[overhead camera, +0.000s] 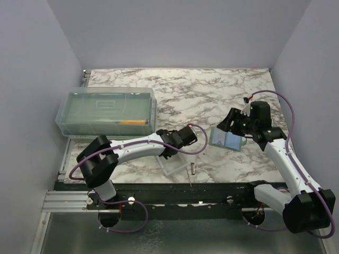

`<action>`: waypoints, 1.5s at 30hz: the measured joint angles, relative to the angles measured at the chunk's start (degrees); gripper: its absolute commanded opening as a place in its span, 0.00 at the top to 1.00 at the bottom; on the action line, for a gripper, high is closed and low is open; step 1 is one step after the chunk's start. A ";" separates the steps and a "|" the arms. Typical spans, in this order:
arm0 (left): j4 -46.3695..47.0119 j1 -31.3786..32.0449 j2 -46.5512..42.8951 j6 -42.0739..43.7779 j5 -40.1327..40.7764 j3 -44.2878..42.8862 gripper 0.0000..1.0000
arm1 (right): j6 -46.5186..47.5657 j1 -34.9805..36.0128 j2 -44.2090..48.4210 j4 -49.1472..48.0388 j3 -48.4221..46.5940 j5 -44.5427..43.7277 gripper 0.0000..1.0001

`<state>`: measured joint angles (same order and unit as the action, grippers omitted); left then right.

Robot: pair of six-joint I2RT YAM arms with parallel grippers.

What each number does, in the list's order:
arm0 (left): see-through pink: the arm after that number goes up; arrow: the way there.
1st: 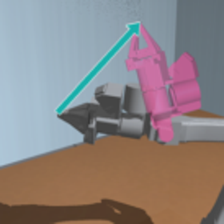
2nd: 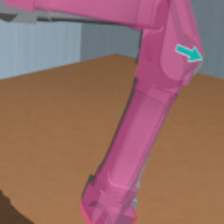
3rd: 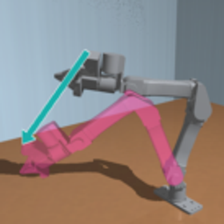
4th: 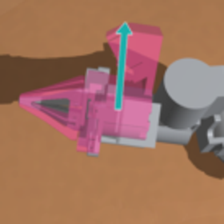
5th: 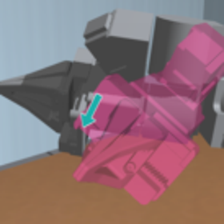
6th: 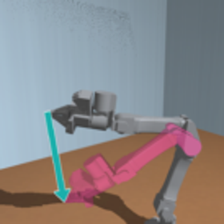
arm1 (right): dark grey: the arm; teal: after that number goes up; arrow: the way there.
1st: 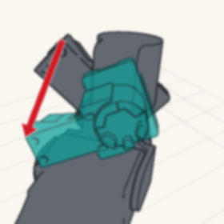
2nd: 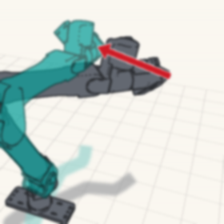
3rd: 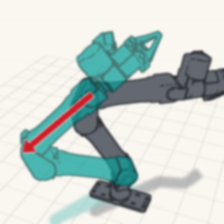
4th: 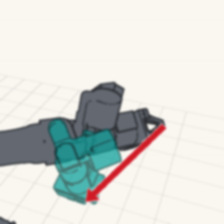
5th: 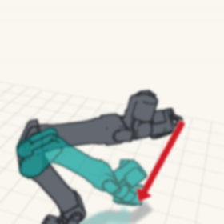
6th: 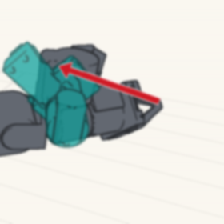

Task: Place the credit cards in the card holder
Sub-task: Pick up the credit card from the storage box.

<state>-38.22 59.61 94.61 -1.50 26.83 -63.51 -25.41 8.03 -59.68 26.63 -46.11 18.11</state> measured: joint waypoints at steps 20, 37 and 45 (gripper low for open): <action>-1.01 0.68 -1.09 -1.44 0.13 0.00 0.94 | -0.04 0.00 0.00 0.02 0.00 0.02 0.35; -3.13 0.79 -2.93 -2.34 -1.33 -1.03 1.00 | -0.07 0.00 0.00 0.02 0.02 0.48 0.35; -6.49 0.79 -9.68 -3.06 -3.98 -5.22 1.00 | -0.02 0.00 -0.07 0.33 0.00 0.68 0.35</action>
<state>-44.71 60.40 84.93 -4.56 22.85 -68.73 -25.43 8.03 -59.75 26.96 -46.11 18.79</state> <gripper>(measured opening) 0.018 0.650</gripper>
